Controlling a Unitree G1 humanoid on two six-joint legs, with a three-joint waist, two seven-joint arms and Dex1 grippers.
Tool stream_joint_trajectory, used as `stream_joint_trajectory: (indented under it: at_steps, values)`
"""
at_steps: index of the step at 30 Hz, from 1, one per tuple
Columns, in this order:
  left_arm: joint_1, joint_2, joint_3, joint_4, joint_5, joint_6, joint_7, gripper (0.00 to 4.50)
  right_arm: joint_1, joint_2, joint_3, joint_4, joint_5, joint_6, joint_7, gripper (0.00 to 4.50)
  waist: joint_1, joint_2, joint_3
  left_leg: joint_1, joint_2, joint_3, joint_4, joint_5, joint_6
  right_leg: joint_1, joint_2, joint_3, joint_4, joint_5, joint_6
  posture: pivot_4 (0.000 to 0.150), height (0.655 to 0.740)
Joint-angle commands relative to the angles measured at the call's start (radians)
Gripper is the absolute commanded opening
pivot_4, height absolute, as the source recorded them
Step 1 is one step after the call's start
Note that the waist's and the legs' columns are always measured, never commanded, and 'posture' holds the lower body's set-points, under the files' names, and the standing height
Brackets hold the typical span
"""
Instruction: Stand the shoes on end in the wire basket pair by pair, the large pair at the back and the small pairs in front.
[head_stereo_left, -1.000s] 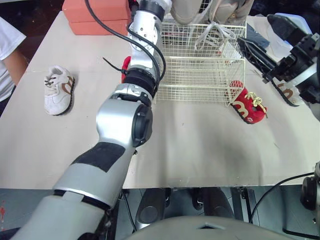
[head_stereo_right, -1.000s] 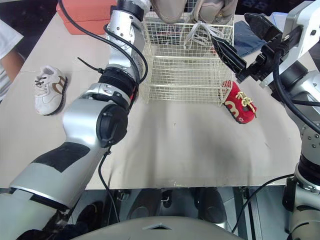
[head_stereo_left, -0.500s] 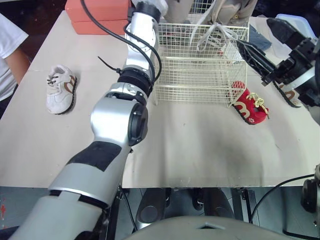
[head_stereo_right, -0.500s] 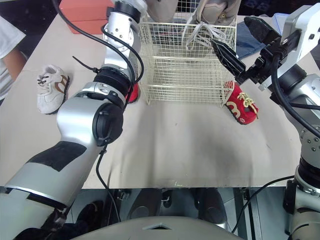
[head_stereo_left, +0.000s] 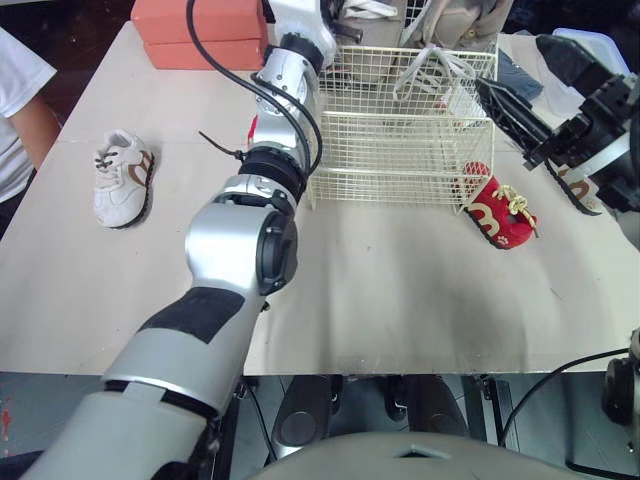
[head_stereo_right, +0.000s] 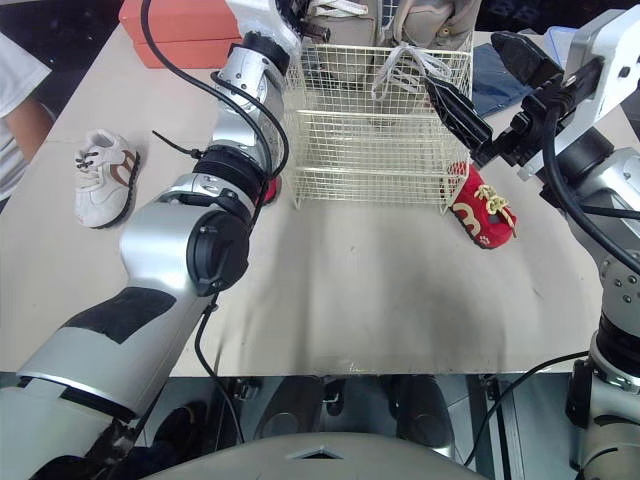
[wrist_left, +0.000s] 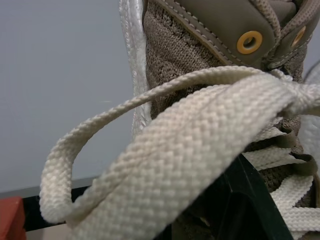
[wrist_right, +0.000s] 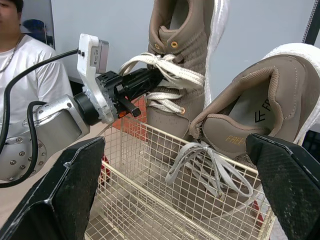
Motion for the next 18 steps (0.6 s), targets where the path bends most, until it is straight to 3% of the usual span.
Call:
stream_joint_trajectory:
  at_steps: [1, 2, 3, 9, 13, 18]
  values:
    - [0.023, -0.013, -0.003, -0.024, -0.021, 0.024, -0.081, 0.56, -0.006, -0.007, -0.035, -0.033, 0.003, -0.021, -0.009, 4.50, 0.000, 0.000, 0.000, 0.000, 0.000, 0.000, 0.000, 0.000, 0.000, 0.000, 0.000, 0.000, 0.000, 0.000, 0.000, 0.150, 0.7400]
    - [0.031, -0.011, -0.004, -0.028, -0.023, 0.023, -0.087, 1.56, -0.006, -0.007, -0.035, -0.032, 0.003, -0.021, -0.011, 4.50, 0.000, 0.000, 0.000, 0.000, 0.000, 0.000, 0.000, 0.000, 0.000, 0.000, 0.000, 0.000, 0.000, 0.000, 0.000, 0.150, 0.7400]
    - [0.037, -0.011, -0.001, -0.033, -0.030, 0.026, -0.097, 1.80, -0.007, -0.007, -0.035, -0.031, 0.002, -0.022, -0.010, 4.50, 0.000, 0.000, 0.000, 0.000, 0.000, 0.000, 0.000, 0.000, 0.000, 0.000, 0.000, 0.000, 0.000, 0.000, 0.000, 0.150, 0.7400]
    - [0.076, -0.005, 0.007, -0.073, -0.063, 0.031, -0.151, 4.45, -0.015, -0.008, -0.033, -0.028, 0.004, -0.024, -0.007, 4.50, -0.003, 0.001, 0.000, 0.001, 0.000, 0.000, 0.000, 0.000, 0.000, 0.001, 0.000, 0.000, 0.001, 0.000, 0.000, 0.150, 0.7400]
    - [0.120, 0.003, 0.006, -0.169, -0.098, 0.054, -0.193, 4.45, 0.000, -0.010, -0.038, -0.032, 0.010, -0.020, -0.002, 4.50, -0.004, 0.001, -0.001, 0.001, 0.000, 0.000, 0.000, 0.000, 0.000, 0.000, 0.000, 0.000, 0.001, 0.000, 0.000, 0.150, 0.7400]
    - [0.239, 0.016, 0.007, -0.418, -0.173, 0.167, -0.233, 4.45, 0.032, -0.016, -0.053, -0.048, 0.020, -0.016, -0.003, 4.50, -0.009, 0.002, -0.001, 0.001, 0.001, 0.000, 0.000, 0.000, 0.000, 0.000, 0.000, 0.001, 0.002, 0.000, 0.000, 0.150, 0.7400]
